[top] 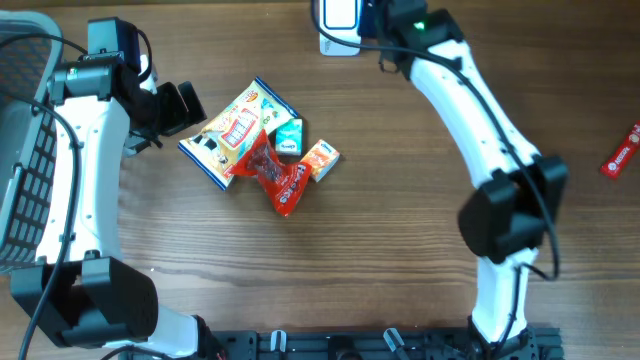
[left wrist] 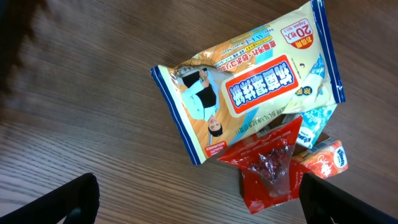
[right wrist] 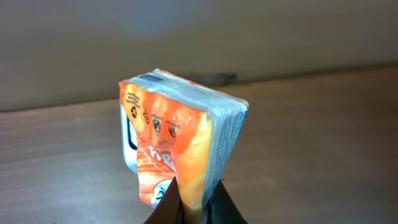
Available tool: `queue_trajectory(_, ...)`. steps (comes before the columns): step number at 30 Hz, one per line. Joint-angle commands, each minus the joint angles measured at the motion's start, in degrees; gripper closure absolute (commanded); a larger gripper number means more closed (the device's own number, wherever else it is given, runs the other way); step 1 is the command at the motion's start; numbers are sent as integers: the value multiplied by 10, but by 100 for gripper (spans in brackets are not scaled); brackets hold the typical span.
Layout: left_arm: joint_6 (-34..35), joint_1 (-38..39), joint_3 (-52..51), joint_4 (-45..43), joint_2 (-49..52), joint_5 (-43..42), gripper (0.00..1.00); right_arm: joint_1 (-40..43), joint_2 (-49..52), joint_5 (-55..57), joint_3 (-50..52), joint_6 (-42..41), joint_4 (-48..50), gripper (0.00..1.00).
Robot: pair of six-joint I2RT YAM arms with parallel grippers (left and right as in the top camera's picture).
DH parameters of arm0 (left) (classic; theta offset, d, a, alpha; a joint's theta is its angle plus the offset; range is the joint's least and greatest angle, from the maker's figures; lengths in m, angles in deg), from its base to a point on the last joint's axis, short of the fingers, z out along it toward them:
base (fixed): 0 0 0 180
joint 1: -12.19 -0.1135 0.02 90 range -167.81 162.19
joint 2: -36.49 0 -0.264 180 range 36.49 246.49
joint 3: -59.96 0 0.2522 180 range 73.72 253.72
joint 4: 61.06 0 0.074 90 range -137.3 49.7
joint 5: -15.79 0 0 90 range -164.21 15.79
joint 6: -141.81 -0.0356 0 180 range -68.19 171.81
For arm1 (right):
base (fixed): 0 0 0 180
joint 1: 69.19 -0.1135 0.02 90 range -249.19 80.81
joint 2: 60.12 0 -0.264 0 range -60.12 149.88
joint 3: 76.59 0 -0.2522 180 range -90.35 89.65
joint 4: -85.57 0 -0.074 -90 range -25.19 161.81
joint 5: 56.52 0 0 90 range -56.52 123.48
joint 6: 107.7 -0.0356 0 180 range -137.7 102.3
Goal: Scan the item barcode
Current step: 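Carry the orange pack to the right edge beside the stick and release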
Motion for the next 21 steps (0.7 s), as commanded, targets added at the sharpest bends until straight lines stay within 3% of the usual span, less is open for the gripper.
queue_trajectory(1, 5, -2, -4, 0, 4, 5, 0, -18, 46, 12, -53, 61, 31, 95)
queue_trajectory(10, 5, -2, -4, 0, 4, 5, 0, -58, 136, 106, -53, 183, 92, 96)
queue_trajectory(21, 5, -2, -4, 0, 4, 5, 0, -68, 159, 202, -54, 203, 109, 96)
